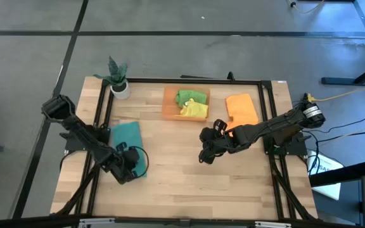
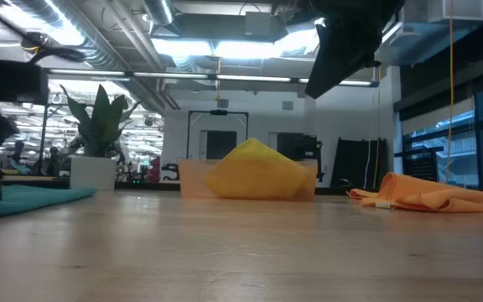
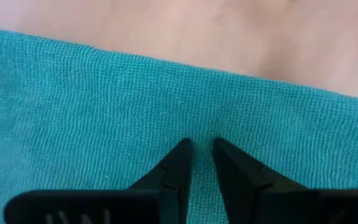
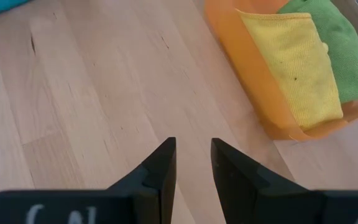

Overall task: Roll microfiber towels into tight, uniform cylinder then place into a basket
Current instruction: Roll the blue microfiber cloth

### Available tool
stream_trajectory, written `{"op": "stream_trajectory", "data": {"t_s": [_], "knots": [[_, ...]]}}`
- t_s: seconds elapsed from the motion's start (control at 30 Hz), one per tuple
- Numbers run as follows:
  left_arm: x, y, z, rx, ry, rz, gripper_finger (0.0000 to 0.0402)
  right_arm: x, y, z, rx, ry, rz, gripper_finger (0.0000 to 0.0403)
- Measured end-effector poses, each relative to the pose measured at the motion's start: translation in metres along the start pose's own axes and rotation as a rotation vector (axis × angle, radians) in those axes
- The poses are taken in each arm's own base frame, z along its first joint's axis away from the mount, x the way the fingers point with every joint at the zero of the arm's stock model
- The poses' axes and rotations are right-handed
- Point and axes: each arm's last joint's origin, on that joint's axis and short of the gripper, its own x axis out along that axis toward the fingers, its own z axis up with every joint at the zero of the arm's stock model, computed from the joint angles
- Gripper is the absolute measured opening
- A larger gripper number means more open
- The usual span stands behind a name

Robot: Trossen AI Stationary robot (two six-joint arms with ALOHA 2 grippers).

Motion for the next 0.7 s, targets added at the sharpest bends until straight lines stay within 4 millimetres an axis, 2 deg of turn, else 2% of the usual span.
{"op": "stream_trajectory", "data": {"t_s": [0.3,0.5,0.7], "knots": [[0.013,-0.022,0.021,0.121,-0.078,-0.223,0.0069,0.0,0.0,0.001,-0.024,-0.006,0.004,0.0102],[0.035,-0.034,0.03,0.167,-0.109,-0.278,0.0069,0.0,0.001,0.002,-0.023,-0.017,0.016,0.0102],[0.037,-0.046,0.046,0.293,-0.139,-0.295,0.0069,0.0,0.003,0.005,-0.026,-0.038,0.035,0.0102]]}}
